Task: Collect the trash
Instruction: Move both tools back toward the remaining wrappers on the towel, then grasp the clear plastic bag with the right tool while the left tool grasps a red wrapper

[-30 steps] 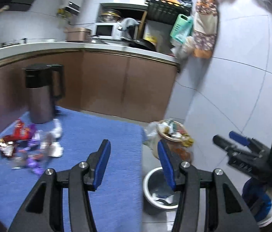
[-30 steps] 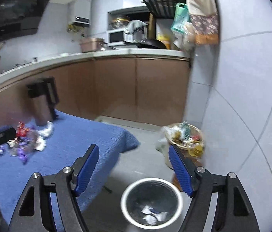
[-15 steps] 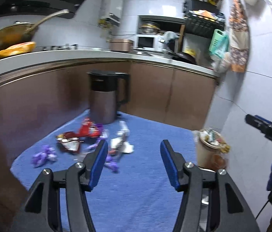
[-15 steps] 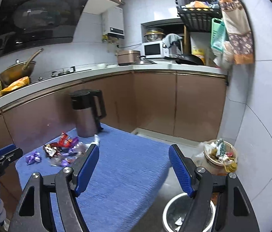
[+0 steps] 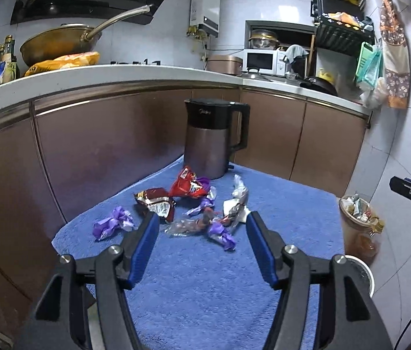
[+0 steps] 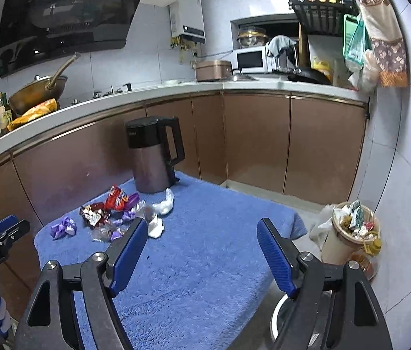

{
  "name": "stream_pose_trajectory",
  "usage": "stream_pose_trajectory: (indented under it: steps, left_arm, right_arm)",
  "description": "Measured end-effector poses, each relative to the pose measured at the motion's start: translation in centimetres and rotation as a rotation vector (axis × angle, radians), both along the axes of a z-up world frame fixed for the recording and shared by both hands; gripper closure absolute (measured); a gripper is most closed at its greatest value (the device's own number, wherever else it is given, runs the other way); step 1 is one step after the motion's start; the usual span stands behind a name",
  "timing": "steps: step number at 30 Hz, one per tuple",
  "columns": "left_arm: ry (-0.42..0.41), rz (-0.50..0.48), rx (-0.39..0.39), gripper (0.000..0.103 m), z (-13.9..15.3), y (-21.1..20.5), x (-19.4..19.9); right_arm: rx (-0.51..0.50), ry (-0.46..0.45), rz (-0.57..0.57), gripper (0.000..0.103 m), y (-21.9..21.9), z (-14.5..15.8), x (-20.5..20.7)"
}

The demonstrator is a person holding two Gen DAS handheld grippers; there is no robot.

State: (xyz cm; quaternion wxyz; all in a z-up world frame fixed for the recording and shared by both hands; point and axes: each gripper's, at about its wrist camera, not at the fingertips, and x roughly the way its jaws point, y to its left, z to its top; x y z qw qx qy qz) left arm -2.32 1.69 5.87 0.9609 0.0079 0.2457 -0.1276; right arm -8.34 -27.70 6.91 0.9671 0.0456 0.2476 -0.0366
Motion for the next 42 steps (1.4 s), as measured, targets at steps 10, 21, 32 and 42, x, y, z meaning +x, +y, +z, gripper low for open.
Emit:
stream_pose_trajectory:
  steps: [10,21,32,42]
  left_arm:
    - [0.074,0.003,0.02,0.043,-2.7,0.1,1.6]
    - [0.132,0.01,0.01,0.043,-4.6,0.7,3.2]
    - [0.21,-0.002,-0.01,0.043,-7.6,1.3,4.5]
    - [0.281,-0.03,-0.038,0.043,-10.6,1.9,5.3]
  right_arm:
    - [0.019,0.099,0.009,0.027,0.8,-3.6,2.3]
    - [0.022,0.167,0.009,0.027,0.7,-5.7,4.1]
    - [0.006,0.216,0.004,0.027,1.0,-7.2,5.7]
    - [0.004,0.271,0.045,0.027,2.0,-9.4,7.7]
